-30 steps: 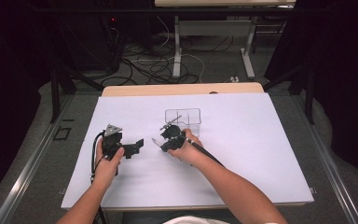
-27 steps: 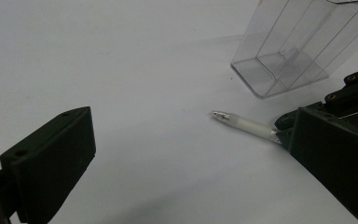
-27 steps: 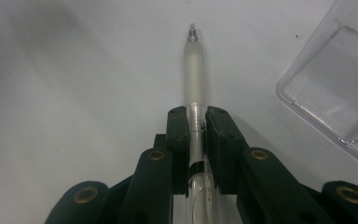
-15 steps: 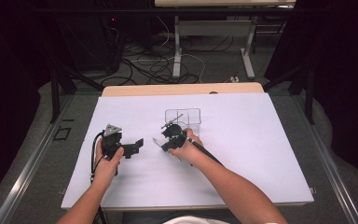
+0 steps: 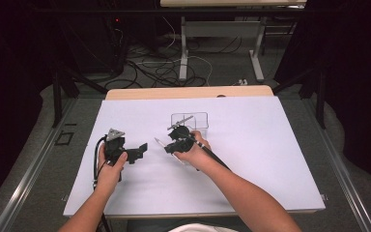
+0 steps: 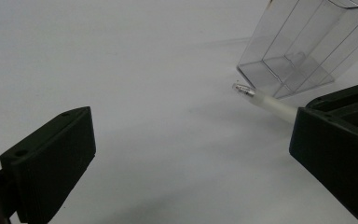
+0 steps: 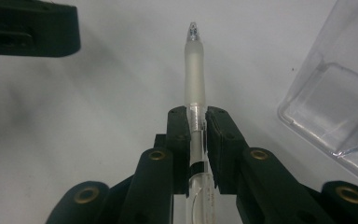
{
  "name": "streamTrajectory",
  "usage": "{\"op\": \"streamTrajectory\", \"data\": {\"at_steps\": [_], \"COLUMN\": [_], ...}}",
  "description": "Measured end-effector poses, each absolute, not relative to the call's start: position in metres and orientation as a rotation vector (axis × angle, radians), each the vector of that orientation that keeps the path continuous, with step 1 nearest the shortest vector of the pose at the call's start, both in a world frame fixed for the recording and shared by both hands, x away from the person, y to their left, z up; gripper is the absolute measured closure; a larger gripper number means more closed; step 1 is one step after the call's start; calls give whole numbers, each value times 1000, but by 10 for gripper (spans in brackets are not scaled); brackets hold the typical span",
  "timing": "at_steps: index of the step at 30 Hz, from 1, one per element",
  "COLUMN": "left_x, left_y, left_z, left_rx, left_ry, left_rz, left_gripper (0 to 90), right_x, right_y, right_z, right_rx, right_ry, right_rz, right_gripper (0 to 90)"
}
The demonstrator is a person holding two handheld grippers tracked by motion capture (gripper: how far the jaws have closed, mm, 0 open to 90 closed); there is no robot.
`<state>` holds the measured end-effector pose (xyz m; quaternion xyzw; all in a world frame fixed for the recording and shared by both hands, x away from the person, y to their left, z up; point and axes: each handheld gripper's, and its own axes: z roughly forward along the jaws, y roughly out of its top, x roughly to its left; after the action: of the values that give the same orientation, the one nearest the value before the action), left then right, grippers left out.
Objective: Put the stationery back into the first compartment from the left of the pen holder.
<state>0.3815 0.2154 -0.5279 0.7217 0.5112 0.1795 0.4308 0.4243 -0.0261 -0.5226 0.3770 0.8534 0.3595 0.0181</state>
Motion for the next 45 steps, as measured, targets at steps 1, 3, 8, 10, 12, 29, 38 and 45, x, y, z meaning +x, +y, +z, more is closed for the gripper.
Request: {"op": "streamTrajectory", "data": {"at_steps": [1,3,8,10,12,29,38,45], "left_x": [381,381,381,381,382,373,370,368], "left_y": [215,214,214,214,216,210,201,188], "left_z": [-528,-528,-527,-526,-524,-495,-480,-465], "left_rx": [1801,1792,1797,1780,1763,1711,1687,1647], "left_ry": [1276,1276,1270,1269,1268,1152,1117,1087], "left_rz": [448,454,443,440,429,431,366,287], "left_gripper": [3,3,3,3,3,3,22,150], "right_x": [424,423,422,421,420,408,403,394], "right_y": [-27,-27,-29,-31,-32,-59,-78,-93], "right_z": [-521,-517,-511,-507,-506,-476,-473,-470], "right_rx": [1142,1144,1098,1069,1060,971,972,969], "right_ry": [2652,2635,2564,2552,2514,2357,2306,2271], "right_rz": [1127,1152,1229,1219,1270,1407,1456,1484], "right_gripper": [795,795,795,794,795,794,794,794]}}
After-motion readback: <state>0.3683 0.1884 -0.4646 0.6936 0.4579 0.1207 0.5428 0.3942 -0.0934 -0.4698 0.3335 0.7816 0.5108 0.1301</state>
